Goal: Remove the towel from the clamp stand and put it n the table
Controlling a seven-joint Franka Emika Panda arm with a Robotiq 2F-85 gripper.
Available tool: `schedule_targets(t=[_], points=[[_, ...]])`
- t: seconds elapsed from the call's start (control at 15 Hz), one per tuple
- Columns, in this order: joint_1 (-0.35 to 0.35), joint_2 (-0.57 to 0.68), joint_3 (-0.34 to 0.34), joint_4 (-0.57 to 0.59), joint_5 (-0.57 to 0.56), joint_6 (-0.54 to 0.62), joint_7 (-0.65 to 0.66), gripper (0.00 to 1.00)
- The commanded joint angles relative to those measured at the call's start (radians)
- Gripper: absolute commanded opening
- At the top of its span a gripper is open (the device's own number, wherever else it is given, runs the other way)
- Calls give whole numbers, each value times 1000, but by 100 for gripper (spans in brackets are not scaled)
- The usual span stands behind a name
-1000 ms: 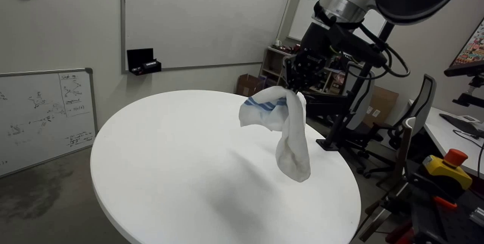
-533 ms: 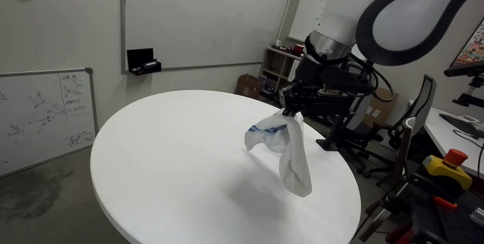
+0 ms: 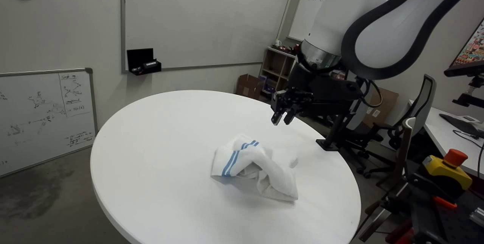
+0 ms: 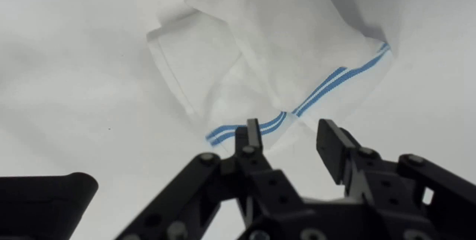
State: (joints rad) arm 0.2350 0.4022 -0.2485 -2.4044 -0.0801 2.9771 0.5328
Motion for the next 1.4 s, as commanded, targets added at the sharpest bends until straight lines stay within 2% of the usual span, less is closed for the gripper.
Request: schedule_targets(t=[0.0, 0.2, 0.27, 0.73, 0.87, 0.93, 1.0, 1.13, 1.33], points=[[24, -3, -12, 11, 36, 6, -8, 78], [23, -19, -9, 5, 49, 6, -11, 98], [20, -25, -7, 2, 52, 3, -13, 100], [-12, -142, 39, 0, 115, -99, -16, 100], [-34, -192, 75, -2, 134, -133, -24, 100], [-63, -231, 119, -6, 172, -156, -54, 100], [-43, -154, 80, 10, 111, -103, 0, 100], [-69, -201, 122, 9, 132, -134, -12, 100], [-79, -219, 132, 3, 136, -141, -15, 100]])
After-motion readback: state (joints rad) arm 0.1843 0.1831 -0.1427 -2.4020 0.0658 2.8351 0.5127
